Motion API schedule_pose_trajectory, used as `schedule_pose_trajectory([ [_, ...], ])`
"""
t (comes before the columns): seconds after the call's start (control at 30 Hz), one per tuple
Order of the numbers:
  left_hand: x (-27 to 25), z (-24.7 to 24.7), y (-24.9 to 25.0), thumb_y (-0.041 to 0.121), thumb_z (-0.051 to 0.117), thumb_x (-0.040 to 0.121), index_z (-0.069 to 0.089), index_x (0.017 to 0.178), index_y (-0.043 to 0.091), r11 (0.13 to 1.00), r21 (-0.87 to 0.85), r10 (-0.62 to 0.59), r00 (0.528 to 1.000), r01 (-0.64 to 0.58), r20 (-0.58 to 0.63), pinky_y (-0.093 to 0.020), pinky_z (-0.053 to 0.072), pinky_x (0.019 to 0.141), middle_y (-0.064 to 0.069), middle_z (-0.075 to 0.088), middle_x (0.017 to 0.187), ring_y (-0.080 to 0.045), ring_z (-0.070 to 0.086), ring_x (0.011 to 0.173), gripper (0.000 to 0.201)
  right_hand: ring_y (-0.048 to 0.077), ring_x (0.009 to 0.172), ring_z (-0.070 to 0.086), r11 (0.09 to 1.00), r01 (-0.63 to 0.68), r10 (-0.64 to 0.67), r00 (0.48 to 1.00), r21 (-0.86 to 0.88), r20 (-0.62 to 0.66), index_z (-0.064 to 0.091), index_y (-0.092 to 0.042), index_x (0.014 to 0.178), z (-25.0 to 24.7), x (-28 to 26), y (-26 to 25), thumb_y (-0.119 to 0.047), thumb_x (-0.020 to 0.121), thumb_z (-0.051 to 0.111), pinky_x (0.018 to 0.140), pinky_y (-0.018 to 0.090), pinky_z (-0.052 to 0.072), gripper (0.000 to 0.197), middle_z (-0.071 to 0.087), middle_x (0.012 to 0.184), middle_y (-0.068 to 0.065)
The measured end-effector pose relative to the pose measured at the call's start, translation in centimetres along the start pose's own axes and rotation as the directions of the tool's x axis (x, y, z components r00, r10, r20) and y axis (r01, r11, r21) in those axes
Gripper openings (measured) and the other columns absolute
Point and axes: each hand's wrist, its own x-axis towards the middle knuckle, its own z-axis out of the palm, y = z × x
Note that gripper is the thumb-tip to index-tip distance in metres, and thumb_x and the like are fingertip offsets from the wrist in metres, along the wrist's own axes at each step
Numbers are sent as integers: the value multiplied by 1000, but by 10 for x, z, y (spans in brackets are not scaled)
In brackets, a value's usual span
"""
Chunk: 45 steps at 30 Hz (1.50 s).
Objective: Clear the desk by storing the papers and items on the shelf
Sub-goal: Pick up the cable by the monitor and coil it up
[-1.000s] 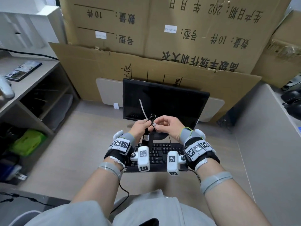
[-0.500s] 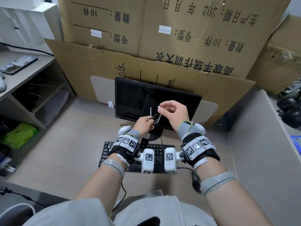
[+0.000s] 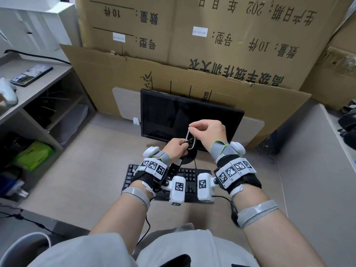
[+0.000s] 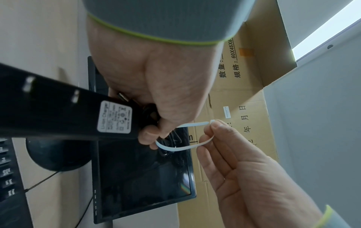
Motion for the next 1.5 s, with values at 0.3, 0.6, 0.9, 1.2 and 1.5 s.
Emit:
schedule_pose_trajectory([
  [0.3,-1,-11,-6,15,42,94,53,66,24,990,140,-1,1000,2,-9,-29,34,59,5,52,58,-17,42,55,32,0,68,69,997,-52,54,998,-54,38,78,-28,75,9,0,-9,-28,70,76,75,31,60,5,72,66,-14],
  [0.6,4,-20,-6,14,42,95,53,66,23,989,149,8,1000,-4,-26,-28,30,54,6,48,54,-14,39,49,32,6,64,70,979,-172,180,981,-113,69,76,-34,70,17,0,-1,-30,63,73,71,35,62,8,72,61,-12],
  [0.9,8,-23,1,16,41,95,52,65,23,981,193,-9,998,22,-69,-27,32,51,7,51,56,-12,42,47,33,23,74,74,971,-98,107,994,216,-28,78,-22,82,10,-1,-9,-18,76,77,77,41,62,7,76,73,2],
  [1.2,11,-20,4,15,40,94,55,69,20,972,231,-31,997,48,-76,-27,35,56,5,51,56,-15,44,50,29,20,65,71,974,-136,141,990,181,-19,79,-20,80,10,2,-6,-16,75,78,73,42,62,6,76,72,4],
  [1.5,10,-20,3,16,40,92,59,76,18,956,288,-40,996,61,-78,-31,38,62,-2,56,67,-24,48,62,24,24,67,73,978,-136,137,991,158,2,79,-21,80,12,4,-7,-20,74,79,74,40,62,6,75,69,1],
])
